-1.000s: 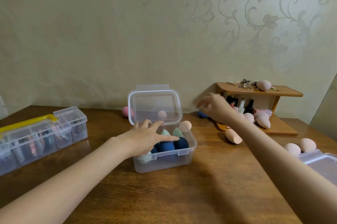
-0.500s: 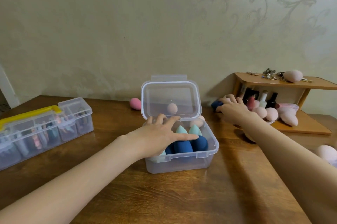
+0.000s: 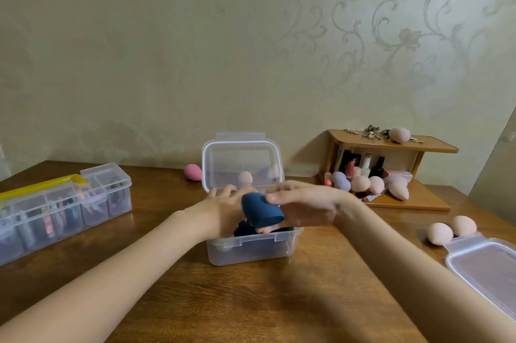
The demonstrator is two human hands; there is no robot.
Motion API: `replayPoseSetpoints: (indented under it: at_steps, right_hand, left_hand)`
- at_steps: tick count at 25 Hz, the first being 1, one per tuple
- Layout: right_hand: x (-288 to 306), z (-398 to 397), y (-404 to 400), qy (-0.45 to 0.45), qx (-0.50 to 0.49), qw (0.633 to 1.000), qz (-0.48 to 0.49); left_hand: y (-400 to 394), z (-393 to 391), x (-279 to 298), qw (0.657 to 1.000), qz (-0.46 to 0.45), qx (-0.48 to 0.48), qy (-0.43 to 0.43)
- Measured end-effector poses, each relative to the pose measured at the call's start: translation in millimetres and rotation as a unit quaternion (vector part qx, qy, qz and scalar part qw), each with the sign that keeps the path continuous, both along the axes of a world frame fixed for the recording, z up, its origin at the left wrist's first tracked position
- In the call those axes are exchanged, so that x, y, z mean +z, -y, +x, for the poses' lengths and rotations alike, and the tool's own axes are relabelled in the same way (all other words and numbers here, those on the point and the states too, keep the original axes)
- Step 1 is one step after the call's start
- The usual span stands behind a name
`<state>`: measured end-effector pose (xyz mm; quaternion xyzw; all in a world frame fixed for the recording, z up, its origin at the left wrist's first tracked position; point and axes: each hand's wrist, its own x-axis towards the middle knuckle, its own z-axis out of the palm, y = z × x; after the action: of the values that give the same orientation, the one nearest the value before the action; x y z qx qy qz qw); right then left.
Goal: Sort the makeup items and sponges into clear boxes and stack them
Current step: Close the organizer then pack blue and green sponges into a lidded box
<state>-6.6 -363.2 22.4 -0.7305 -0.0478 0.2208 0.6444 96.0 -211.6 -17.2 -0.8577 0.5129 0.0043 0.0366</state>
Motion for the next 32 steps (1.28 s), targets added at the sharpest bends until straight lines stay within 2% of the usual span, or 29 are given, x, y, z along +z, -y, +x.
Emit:
replayPoseSetpoints:
  at_steps: [2,4,8,12,15,18,19,23,25,27,28,30,32]
  right_hand:
    - [-6.6,7.3,-15.7,-0.009,-0.011,1.0,-0.023]
    - [-7.0,9.9,-23.4,-0.02,-0.02,0.999,-0.024]
    - [-11.3,16.0,-22.6,-0.025,-0.059,0.993,-0.097]
    - [-13.1,28.5,-30.7,-0.023,-0.115,0.981,-0.156]
    - [-14.6,34.9,-30.7,-0.04,-0.103,0.976,-0.188]
    - [-14.1,35.8,-30.6,-0.052,-0.09,0.978,-0.178]
    - [-14.2,36.3,-30.1,-0.052,-0.086,0.98,-0.174]
    - [-17.6,44.2,-29.4,-0.04,-0.08,0.976,-0.196]
    - [-22.4,49.7,-33.6,0.003,-0.068,0.954,-0.293]
    - [-29.0,54.2,-39.4,0.09,-0.044,0.895,-0.434]
    - [-31.5,55.3,-41.9,0.12,-0.038,0.871,-0.475]
    - [-32.7,56.9,-45.2,0.124,-0.018,0.853,-0.507]
    - [-27.8,57.5,-43.5,0.095,0.015,0.845,-0.526]
  left_hand:
    - [-0.4,7.8,-3.1,0.992,-0.054,0.036,-0.107]
    - [-4.9,18.9,-6.7,0.981,-0.107,0.034,-0.161]
    - [-14.0,26.6,-3.8,0.98,-0.118,0.0,-0.157]
    - [-21.4,30.3,12.9,0.975,-0.096,0.008,-0.201]
    - [-25.3,28.9,21.7,0.977,-0.036,0.028,-0.208]
    - [-21.3,22.8,25.4,0.985,0.049,0.048,-0.159]
    - [-18.3,21.4,24.5,0.987,0.053,0.055,-0.141]
    - [-9.5,22.6,12.4,0.983,-0.09,0.102,-0.126]
    - [-4.7,24.2,8.1,0.975,-0.137,0.111,-0.134]
    - [-1.2,25.4,8.0,0.981,-0.127,0.09,-0.118]
    - [-1.3,27.3,9.2,0.985,-0.11,0.075,-0.11]
    - [-3.5,31.6,14.0,0.989,-0.071,0.048,-0.12]
    - [-6.8,30.1,23.2,0.981,-0.055,0.042,-0.183]
